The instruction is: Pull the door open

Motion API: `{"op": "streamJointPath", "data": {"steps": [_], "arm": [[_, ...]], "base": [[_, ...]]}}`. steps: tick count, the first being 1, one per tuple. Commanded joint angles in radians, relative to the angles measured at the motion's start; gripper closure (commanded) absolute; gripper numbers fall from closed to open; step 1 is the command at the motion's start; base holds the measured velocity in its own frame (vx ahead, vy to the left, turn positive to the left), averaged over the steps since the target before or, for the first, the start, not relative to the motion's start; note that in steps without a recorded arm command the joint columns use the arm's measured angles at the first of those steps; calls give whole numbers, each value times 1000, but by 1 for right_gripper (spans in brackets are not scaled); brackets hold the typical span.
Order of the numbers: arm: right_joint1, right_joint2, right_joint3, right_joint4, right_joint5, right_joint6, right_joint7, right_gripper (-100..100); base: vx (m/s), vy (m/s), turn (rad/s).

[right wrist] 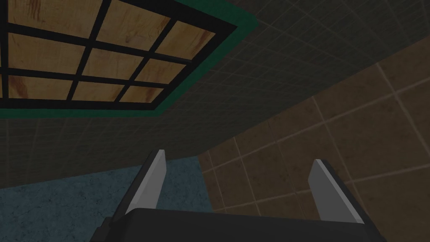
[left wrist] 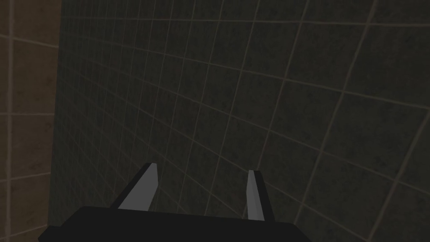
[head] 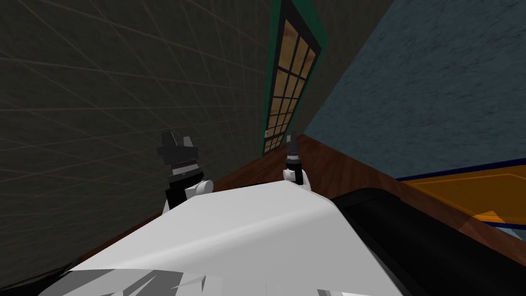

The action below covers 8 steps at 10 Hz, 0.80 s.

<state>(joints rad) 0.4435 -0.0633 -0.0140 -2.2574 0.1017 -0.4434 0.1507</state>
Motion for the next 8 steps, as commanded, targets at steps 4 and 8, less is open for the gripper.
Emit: {"op": "streamJointPath", "data": {"steps": [4,8], "arm": [[-34,-12,0,110,20,-39,60,-100],[-69,-26,-2,223,38,-78,118,-100]], "base": [[69,-26,28],[89,-43,31]]}}
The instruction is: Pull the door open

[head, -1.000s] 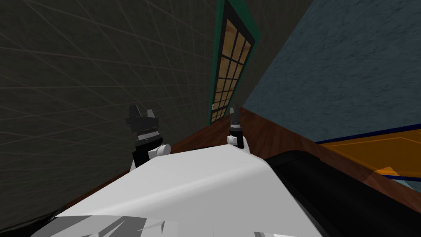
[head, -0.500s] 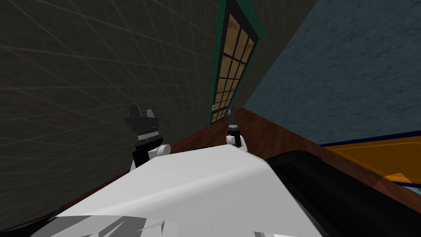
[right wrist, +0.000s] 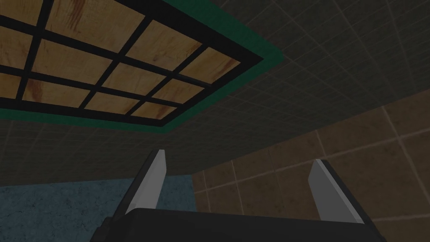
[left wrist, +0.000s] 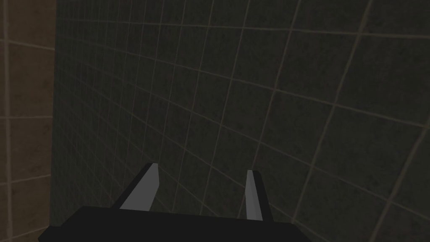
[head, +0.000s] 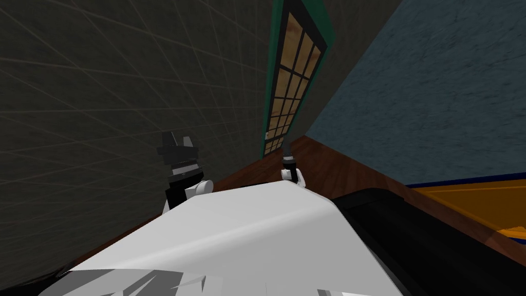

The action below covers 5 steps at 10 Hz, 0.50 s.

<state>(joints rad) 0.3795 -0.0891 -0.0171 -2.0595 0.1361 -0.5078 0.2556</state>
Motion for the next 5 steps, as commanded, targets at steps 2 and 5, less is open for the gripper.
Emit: {"op": "streamJointPath", "data": {"steps": [2,5], "arm": [[-14,-4,0,58,9,-24,30,-100],[-44,-15,-2,149,25,-58,80,-100]], "base": [[73,-36,29],[77,-25,30]]}}
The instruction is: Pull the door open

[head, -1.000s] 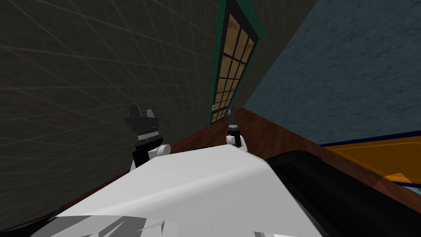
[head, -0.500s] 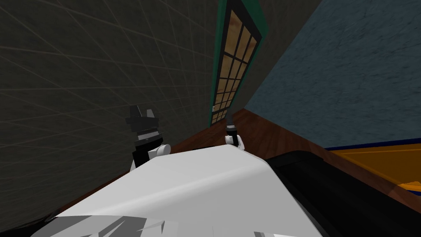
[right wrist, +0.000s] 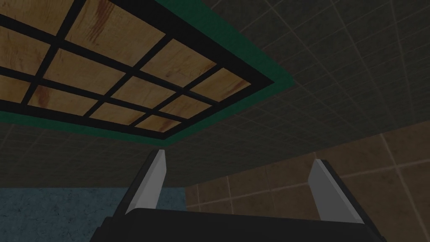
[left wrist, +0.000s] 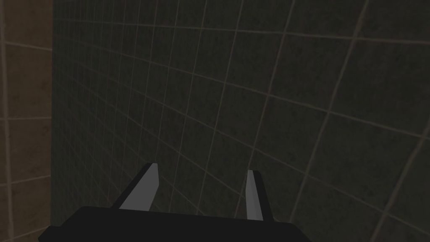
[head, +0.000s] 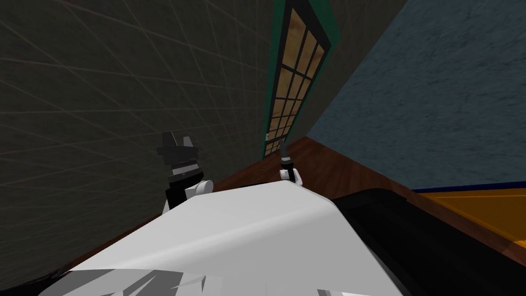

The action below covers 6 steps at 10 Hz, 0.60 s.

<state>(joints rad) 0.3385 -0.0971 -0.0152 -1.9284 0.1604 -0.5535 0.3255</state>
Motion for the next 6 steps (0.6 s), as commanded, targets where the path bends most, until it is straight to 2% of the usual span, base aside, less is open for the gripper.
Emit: {"op": "streamJointPath", "data": {"steps": [1,2,4,5,6], "arm": [[-14,-11,-5,50,7,-24,28,-100],[-14,-11,-5,60,7,-24,28,-100],[-35,-18,-6,119,18,-48,63,-100],[-35,-18,-6,129,18,-48,63,-100],[-46,-22,-7,165,24,-60,82,-100]], "base": [[78,-49,47],[58,-45,15],[77,-40,28],[58,-31,20],[50,-28,24]]}}
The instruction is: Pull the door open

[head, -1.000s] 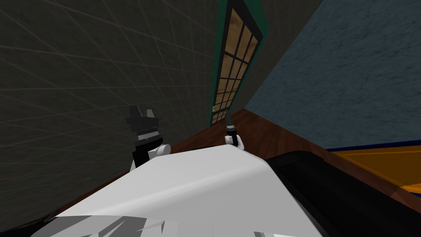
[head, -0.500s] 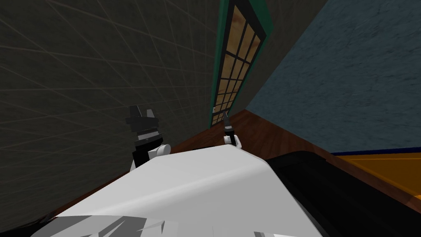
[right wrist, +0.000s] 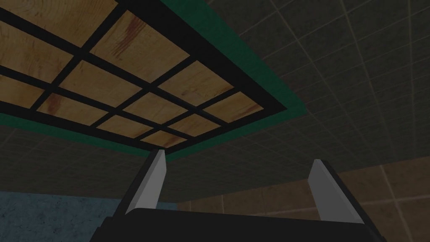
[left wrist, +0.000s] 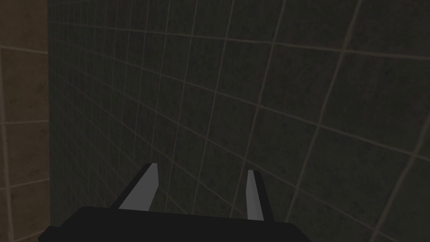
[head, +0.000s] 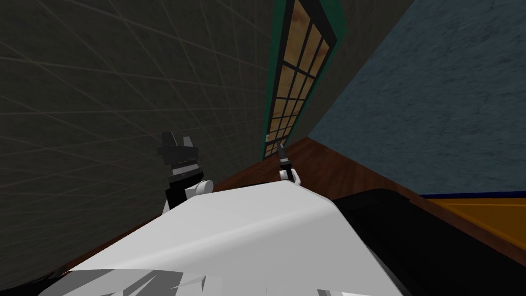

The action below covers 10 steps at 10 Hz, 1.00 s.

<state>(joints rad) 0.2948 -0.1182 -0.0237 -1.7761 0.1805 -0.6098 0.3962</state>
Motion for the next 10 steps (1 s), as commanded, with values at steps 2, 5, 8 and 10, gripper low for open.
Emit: {"op": "streamJointPath", "data": {"steps": [2,5,8,10], "arm": [[-25,-9,0,83,16,-29,49,-100],[-47,-17,-2,160,28,-54,87,-100],[-70,-25,-4,236,40,-80,126,-100],[-93,-32,-6,300,53,-106,165,-100]], "base": [[85,-50,36],[87,-54,38],[56,-32,29],[67,-28,34]]}}
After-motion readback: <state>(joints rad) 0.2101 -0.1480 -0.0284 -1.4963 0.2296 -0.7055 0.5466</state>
